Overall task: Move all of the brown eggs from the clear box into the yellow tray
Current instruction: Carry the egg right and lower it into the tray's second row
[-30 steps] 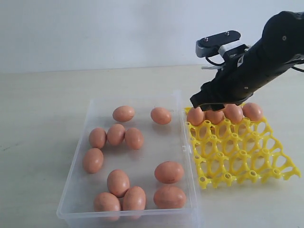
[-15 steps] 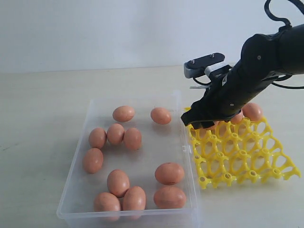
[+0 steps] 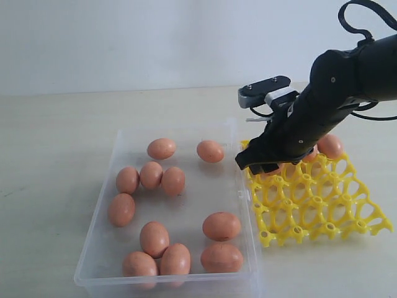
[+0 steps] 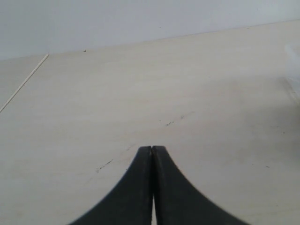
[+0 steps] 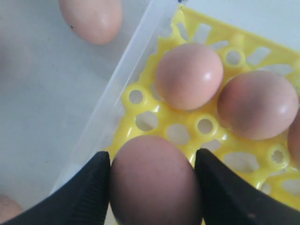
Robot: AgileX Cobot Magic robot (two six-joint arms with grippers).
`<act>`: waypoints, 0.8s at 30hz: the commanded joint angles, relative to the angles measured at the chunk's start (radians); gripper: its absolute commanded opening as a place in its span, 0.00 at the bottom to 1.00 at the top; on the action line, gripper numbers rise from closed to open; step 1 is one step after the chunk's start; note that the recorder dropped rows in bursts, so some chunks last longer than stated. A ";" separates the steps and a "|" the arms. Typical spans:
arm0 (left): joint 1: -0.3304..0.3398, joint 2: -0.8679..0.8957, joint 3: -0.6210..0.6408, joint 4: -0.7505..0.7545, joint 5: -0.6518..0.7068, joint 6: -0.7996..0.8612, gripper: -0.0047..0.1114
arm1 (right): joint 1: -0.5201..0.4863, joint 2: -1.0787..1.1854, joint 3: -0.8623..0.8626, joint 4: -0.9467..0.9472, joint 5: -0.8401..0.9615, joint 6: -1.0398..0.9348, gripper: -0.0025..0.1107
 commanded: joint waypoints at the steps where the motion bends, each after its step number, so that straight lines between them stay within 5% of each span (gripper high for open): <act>1: -0.005 0.001 -0.004 0.000 -0.009 -0.004 0.04 | 0.002 -0.004 0.005 0.016 -0.024 0.002 0.20; 7: -0.005 0.001 -0.004 0.000 -0.009 -0.004 0.04 | 0.002 -0.004 0.005 0.020 -0.024 0.008 0.47; 24: -0.005 0.001 -0.004 0.000 -0.009 -0.004 0.04 | 0.002 -0.004 0.005 0.020 -0.041 0.025 0.53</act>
